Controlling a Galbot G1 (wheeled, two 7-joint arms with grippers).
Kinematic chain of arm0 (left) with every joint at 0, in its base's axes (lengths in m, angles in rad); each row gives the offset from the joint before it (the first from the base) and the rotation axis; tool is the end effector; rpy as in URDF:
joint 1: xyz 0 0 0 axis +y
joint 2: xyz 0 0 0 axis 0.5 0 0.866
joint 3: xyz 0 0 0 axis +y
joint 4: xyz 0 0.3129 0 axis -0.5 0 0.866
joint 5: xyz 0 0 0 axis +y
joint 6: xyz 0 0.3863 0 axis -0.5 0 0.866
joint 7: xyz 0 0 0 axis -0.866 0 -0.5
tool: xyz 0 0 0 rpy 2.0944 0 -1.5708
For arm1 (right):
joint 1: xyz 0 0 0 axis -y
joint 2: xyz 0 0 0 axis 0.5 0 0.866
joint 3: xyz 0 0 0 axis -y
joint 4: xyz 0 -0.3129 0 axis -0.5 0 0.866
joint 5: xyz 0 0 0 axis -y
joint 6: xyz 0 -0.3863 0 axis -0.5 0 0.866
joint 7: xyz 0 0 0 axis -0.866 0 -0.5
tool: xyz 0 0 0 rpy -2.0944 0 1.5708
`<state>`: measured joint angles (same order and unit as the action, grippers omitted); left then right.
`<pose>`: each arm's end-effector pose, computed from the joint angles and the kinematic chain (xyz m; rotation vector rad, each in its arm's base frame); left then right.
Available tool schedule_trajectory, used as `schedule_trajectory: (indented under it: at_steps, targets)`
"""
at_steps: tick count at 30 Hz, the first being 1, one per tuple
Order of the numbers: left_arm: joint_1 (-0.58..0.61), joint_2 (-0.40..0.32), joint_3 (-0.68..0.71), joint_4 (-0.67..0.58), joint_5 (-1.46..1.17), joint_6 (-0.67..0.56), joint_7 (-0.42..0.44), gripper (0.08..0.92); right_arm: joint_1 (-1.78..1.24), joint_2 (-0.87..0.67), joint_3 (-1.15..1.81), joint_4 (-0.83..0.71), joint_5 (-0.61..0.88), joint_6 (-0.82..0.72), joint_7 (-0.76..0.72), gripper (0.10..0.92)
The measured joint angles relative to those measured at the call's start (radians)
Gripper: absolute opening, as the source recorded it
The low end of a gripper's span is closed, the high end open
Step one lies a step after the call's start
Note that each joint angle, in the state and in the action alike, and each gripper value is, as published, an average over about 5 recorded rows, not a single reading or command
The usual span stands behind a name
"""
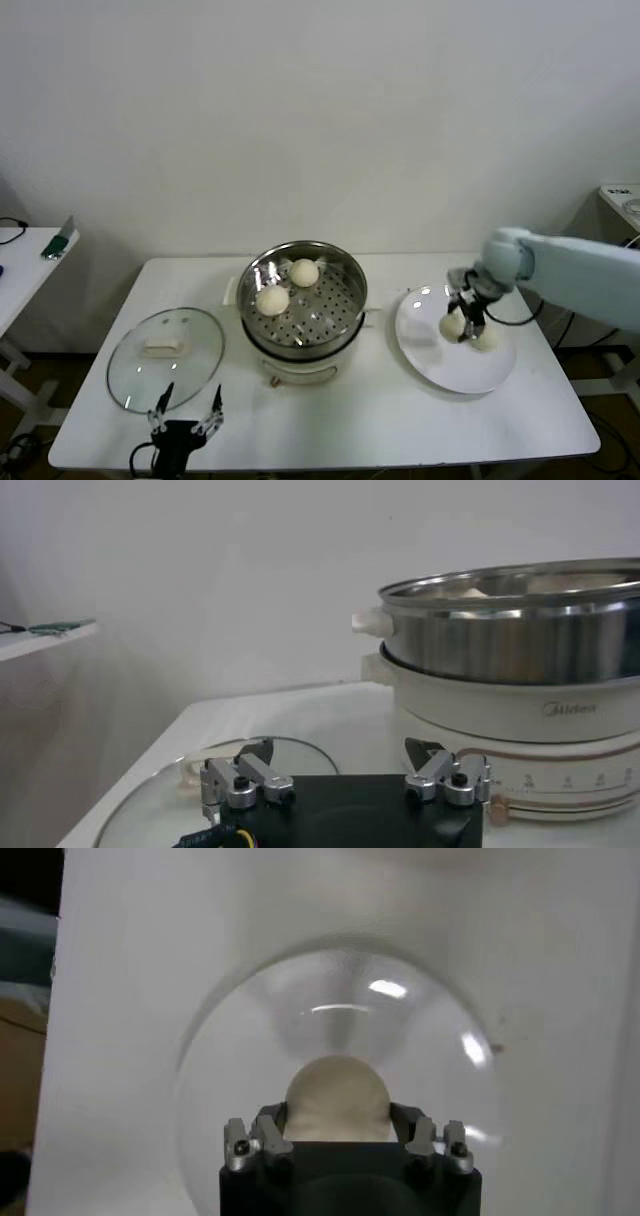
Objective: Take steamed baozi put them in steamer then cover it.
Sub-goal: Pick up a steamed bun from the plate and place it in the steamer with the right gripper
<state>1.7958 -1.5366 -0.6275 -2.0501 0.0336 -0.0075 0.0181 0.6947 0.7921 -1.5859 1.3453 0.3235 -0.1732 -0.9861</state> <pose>0.1589 0.0401 -0.3298 0.0615 -2.8739 -0.1726 0.5366 -0.0504 -0.1033 1.3674 -1.2441 1.5450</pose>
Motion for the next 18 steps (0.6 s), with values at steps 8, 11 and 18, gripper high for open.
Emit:
schedule_trajectory:
  at_steps: [8,11,18]
  targets:
    - [0.004,-0.005,0.0,0.0,0.012,0.002,0.0,0.823,0.186,0.146,0.047,0.076,-0.054,0.21,-0.041,0.687]
    - [0.01,-0.006,-0.003,-0.001,0.013,0.001,-0.001,0.823,0.212,0.204,0.067,0.115,-0.09,0.271,-0.043,0.687]
    - [0.016,-0.006,-0.012,-0.001,0.013,0.0,-0.006,0.823,0.194,0.334,0.093,0.16,-0.206,0.384,-0.023,0.687]
